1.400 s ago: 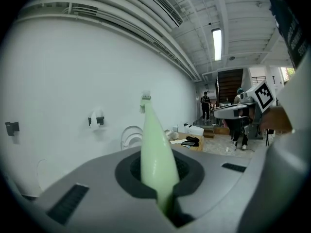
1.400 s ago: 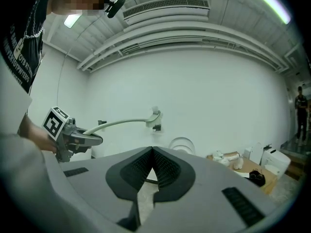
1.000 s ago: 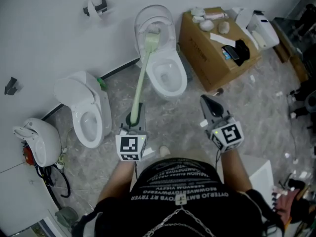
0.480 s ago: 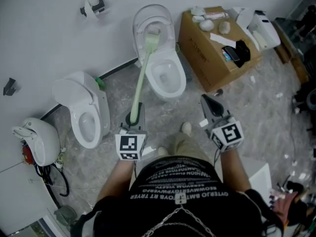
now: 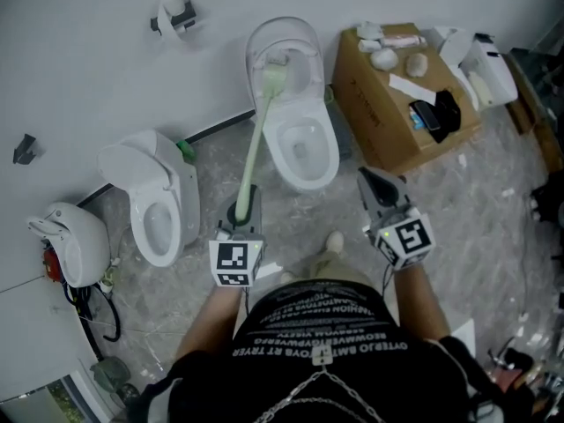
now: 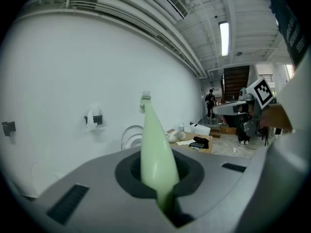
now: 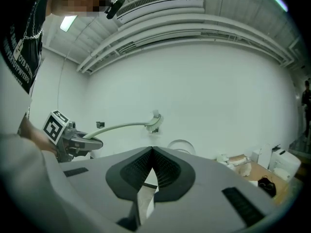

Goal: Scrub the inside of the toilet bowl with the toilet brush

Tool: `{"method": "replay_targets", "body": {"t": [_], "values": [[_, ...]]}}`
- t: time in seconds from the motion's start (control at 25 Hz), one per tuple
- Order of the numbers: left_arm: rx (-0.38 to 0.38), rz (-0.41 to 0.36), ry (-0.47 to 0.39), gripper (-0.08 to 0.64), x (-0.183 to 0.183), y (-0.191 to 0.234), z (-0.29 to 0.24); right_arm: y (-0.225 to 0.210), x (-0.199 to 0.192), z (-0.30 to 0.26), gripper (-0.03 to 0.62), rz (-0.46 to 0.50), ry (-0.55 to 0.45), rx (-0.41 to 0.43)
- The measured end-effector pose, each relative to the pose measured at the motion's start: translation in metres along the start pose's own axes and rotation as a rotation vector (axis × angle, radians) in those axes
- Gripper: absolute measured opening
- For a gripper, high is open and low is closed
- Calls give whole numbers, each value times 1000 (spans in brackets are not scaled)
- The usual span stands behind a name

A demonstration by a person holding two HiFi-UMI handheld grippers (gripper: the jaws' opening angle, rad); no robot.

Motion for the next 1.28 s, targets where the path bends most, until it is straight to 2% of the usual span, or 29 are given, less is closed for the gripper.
{"method": "replay_targets", "body": {"t": [0.32,0.6,1.0,1.12,1.28], "values": [[26,-27,-19,2,16,-10,-48,-51,1,-26,3,-8,0,41],[52,6,17,2,24,-23,-77,-91,2,-43,3,-10,-10,85],[64,42,-7,2,36,-51,-127,-156,0,-58,3,6,-29,157],[69,87,8,2,34,-60,-137,-171,-3,-63,3,-6,-41,182],[86,80,45,2,25,-69,-138,-184,-11,-70,3,-15,-42,201]]}}
Point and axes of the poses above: the fingertips, and each gripper's own axes: z backward along the fingers, y to its left, x out of its top, the point moved 9 cm from there along z, backward along the fingers, and after that the axes turned 5 degrees about -y, right-handed, at the moved point
